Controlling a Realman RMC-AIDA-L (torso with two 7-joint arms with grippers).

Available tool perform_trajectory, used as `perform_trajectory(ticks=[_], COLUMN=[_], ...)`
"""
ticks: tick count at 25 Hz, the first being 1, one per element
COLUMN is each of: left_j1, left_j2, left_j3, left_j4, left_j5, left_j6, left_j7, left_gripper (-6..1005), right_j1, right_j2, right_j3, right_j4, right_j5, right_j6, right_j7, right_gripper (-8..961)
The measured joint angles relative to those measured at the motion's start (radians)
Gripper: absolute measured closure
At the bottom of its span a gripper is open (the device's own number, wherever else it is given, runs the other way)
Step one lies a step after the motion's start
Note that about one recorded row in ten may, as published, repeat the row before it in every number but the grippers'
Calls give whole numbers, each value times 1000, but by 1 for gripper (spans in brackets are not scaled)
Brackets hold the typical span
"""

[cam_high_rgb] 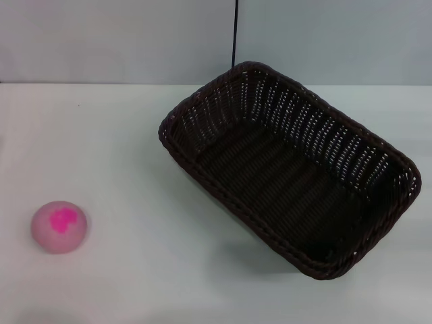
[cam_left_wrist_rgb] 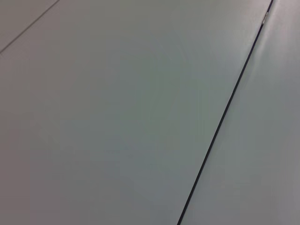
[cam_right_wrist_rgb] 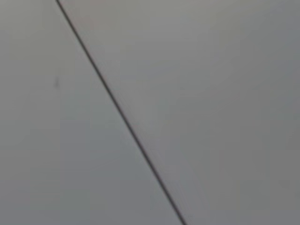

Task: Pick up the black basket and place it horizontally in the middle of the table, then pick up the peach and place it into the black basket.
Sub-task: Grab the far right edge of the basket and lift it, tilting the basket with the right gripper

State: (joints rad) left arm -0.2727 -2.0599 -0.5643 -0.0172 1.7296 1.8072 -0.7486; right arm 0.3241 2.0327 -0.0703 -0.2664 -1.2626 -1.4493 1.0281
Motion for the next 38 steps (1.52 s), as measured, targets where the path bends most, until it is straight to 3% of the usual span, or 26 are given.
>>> perform_trajectory(ticks=[6,8,9,10,12,18,23,26,30,38], left_j1=[-5,-5,-4,-4,-3,-1,-1,-5,-7,12], left_j2=[0,0,0,0,0,0,-1,-1,-1,-3], left_j3=[-2,-1,0,0,2,32,55,72,87,103], left_j4=[2,8,13,13,18,39,37,40,36,31], left_j5=[2,2,2,2,5,8,9,9,9,8], left_j6=[0,0,0,0,-1,-27,-64,-66,-76,-95], left_j7=[9,9,9,9,9,9,9,4,4,1], left_gripper=[170,170,170,170,170,170,170,170,170,171], right_j1=[-6,-7,-8,-8,-5,67,193,292,379,417], right_j2=[-15,-29,-51,-51,-72,-138,-188,-216,-223,-176], right_j3=[-148,-195,-241,-241,-272,-306,-306,-308,-343,-453], right_j4=[-88,-105,-132,-132,-181,-449,-646,-667,-672,-718], right_j5=[0,-3,-25,-25,-88,-481,-838,-1010,-1104,-1106], right_j6=[-2,-2,-3,-3,-5,-71,-244,-350,-418,-367], right_j7=[92,130,188,188,269,646,890,941,960,1032], right_gripper=[534,532,531,530,529,523,518,515,511,504])
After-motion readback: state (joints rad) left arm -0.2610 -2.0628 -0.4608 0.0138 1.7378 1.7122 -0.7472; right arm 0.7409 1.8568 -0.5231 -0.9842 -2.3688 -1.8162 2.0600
